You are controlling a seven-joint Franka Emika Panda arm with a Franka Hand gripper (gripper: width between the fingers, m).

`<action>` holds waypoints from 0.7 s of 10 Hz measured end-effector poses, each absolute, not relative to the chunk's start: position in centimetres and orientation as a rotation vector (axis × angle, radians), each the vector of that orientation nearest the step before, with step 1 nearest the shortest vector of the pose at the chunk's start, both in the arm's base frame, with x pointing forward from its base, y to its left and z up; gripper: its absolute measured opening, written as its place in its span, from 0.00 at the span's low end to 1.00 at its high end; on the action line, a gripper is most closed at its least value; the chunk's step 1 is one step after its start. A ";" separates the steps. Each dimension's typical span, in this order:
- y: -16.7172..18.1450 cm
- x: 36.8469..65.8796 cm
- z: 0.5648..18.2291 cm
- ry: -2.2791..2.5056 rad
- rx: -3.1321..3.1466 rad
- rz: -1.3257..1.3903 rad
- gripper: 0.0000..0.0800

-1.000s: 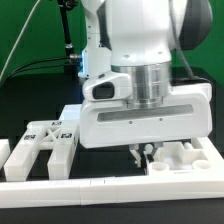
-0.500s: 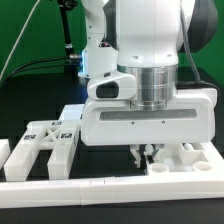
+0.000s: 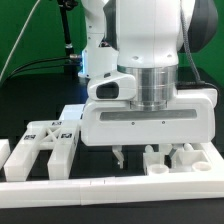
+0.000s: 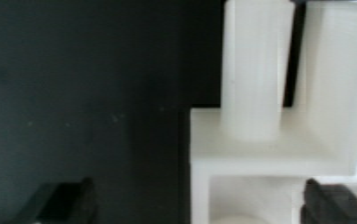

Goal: Assemble chair

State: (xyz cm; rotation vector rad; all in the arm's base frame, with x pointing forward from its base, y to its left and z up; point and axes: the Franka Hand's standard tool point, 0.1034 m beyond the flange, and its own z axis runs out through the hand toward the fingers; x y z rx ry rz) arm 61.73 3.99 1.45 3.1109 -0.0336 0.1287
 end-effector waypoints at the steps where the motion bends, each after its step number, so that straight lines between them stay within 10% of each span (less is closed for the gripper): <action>1: 4.0 61.7 1.4 -0.034 3.111 0.129 0.80; 7: 3.6 61.2 2.9 0.001 3.115 0.096 0.81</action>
Offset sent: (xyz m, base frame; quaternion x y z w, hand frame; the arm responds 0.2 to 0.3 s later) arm 0.0000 0.0000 0.0000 0.0000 0.0000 0.0000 1.0000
